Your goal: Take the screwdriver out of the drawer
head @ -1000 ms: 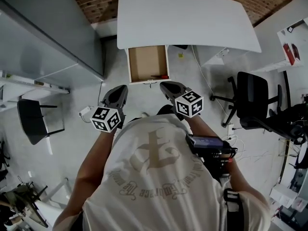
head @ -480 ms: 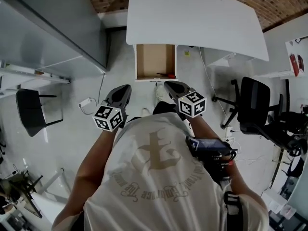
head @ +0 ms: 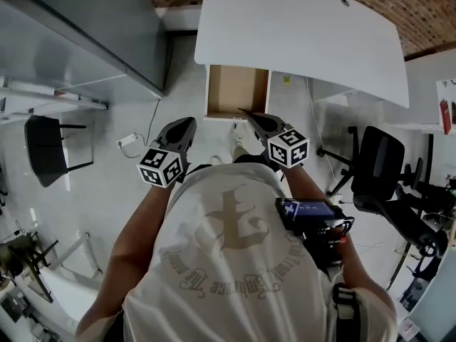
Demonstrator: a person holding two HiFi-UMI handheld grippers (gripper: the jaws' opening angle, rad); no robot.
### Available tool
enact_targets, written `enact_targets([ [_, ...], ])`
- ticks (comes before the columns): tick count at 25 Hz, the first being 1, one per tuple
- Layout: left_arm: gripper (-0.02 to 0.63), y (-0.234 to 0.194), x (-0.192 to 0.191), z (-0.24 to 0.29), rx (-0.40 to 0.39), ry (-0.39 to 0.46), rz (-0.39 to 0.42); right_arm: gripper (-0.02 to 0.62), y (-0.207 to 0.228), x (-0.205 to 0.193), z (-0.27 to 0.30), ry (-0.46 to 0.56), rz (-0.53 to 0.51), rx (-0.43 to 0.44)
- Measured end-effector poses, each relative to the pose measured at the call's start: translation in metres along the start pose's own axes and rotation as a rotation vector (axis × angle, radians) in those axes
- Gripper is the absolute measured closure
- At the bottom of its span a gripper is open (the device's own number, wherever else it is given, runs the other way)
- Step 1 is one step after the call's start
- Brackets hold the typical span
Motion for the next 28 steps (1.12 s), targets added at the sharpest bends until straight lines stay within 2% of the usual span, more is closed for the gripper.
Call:
enact_targets([
  [11, 0.588, -0.005, -0.005, 0.039, 0.051, -0.066, -0.031, 0.572, 0.056, -0.018, 0.025, -0.073, -0.006, 0.042],
  [20, 0.588, -0.006, -0.005, 0.082, 0.057, -0.11, -0.044, 0.572, 0.09, -0.03, 0.048, -0.147, -0.036, 0.083],
  [28, 0.588, -0.019, -0.015, 0.104, 0.095, -0.157, -0.074, 0.572, 0.13, -0.048, 0.063, -0.228, -0.064, 0.068],
])
Point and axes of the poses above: the fingertips, and each gripper's own axes: z forward along the fingers, y to its right, x out of its top, the point moved 2 cm from there along -z, backward along the fingers, and after that the axes turned 12 degrees about -z, right-handed, at the moved point
